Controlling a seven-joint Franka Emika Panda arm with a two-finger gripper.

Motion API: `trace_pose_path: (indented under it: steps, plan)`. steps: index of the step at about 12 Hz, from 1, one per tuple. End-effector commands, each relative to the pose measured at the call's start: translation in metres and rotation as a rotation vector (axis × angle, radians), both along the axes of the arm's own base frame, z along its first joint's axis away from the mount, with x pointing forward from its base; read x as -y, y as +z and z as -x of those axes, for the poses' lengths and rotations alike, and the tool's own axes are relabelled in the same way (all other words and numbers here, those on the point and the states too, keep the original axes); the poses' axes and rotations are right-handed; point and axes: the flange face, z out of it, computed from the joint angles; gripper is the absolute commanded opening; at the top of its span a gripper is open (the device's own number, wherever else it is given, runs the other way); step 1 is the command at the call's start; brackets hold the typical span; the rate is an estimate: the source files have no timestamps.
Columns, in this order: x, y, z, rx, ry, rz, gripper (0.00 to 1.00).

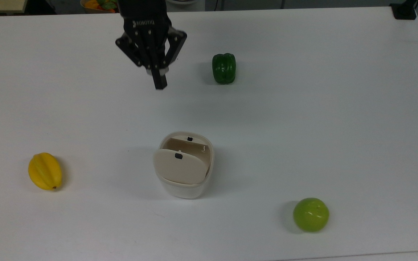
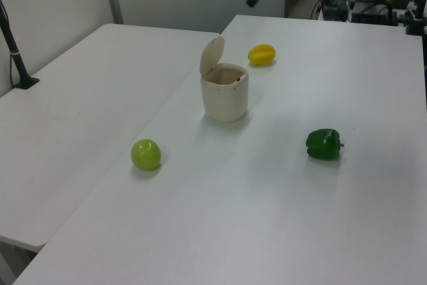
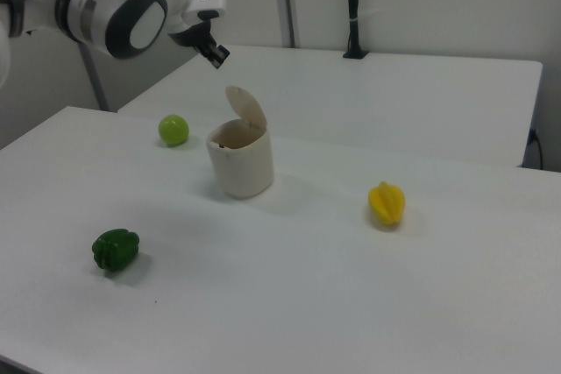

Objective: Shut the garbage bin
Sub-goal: 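Move the gripper over the open bin toward the raised lid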

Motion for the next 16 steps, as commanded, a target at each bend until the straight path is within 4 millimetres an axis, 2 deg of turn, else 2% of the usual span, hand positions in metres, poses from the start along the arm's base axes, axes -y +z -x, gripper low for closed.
trace_pose_path:
  steps: [1, 2, 5, 9, 12, 13, 16]
  plan:
    - [-0.010, 0.002, -0.026, 0.113, -0.095, -0.015, 0.00]
    - [-0.010, -0.001, -0.034, 0.140, -0.125, -0.008, 0.00]
    - [-0.014, -0.030, -0.054, 0.209, -0.167, 0.016, 0.00]
    - [-0.020, -0.053, -0.074, 0.205, -0.174, 0.022, 0.00]
    - [-0.024, -0.064, -0.077, 0.194, -0.162, 0.038, 0.00]
    - [-0.031, -0.071, -0.078, 0.183, -0.154, 0.038, 0.00]
    - [-0.033, -0.077, -0.079, 0.173, -0.151, 0.039, 0.00]
